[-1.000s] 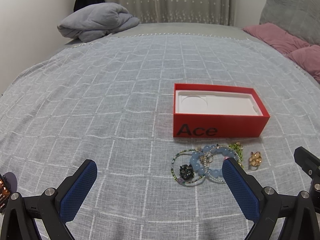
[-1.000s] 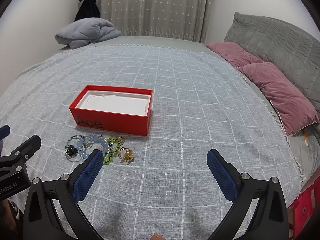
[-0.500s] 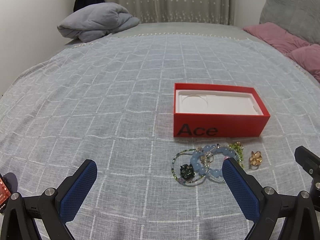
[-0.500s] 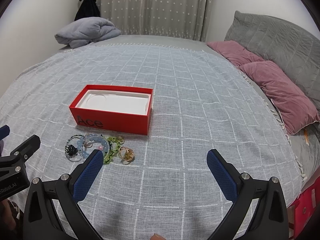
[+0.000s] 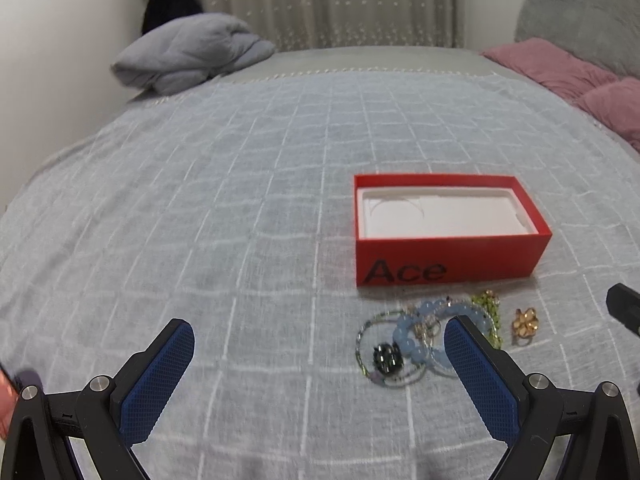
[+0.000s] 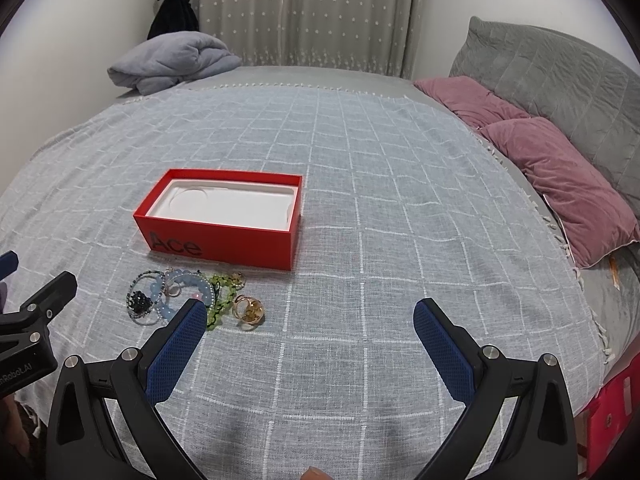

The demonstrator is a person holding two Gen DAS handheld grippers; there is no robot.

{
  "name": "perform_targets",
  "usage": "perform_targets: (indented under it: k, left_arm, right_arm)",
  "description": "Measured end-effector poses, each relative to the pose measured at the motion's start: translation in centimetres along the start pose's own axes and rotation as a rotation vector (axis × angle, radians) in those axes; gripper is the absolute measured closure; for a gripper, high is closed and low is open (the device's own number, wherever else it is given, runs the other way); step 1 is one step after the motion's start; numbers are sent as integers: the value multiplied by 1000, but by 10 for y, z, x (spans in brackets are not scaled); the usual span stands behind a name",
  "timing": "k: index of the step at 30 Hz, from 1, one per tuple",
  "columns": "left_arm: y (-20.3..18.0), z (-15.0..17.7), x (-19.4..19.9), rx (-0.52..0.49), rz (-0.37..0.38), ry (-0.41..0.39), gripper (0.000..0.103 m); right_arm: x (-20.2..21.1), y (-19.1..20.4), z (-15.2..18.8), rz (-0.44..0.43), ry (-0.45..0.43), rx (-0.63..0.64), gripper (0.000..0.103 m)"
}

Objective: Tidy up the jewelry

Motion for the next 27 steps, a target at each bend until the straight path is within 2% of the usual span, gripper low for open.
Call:
perform_targets:
  k: [4, 7, 9, 12, 13, 15, 17, 23, 26, 27]
  left_arm:
    - [0, -10, -17, -72, 28, 38, 0]
    - [2, -10, -30, -52, 88, 86, 0]
    - [2, -10, -44, -73, 152, 146, 0]
    - [-4, -6, -51, -140, 172, 124, 0]
    - [-5, -4, -53, -161, 177, 118, 0]
    - [-6, 2, -58, -200, 212, 115, 0]
    - [-5, 8, -64, -217, 245, 124, 0]
    - [2, 24, -83, -225, 357, 193, 20]
    - [0, 23, -90, -234, 370, 203, 25]
    - [0, 22, -92, -232, 366, 205, 30]
  right_arm:
    - [-8, -6, -6, -13, 11, -7, 0]
    - [-23, -12, -11, -46, 54, -14, 0]
    - [-35, -16, -14, -78, 99, -29, 0]
    - [-51, -15, -15, -131, 158, -21, 0]
    - [-56, -12, -15, -159, 179, 0, 0]
    - [-64, -5, -13, -272, 211, 41, 0]
    - [-72, 0, -10, -331, 230, 63, 0]
    - [-92, 8, 1, -382, 243, 158, 0]
    - [-103, 8, 6, -404, 284, 157, 8]
    - [-105, 9, 7, -409, 296, 157, 12]
Point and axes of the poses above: each gripper's, at about its wrist camera, not at the fingertips, and x roughly against the way its jaws point, y to its left, z to its underside, the point moved 2 cm from there along -x, roughly the way its jaws point, and after that the axes turned 3 degrees about -x, right-handed, at the moved point
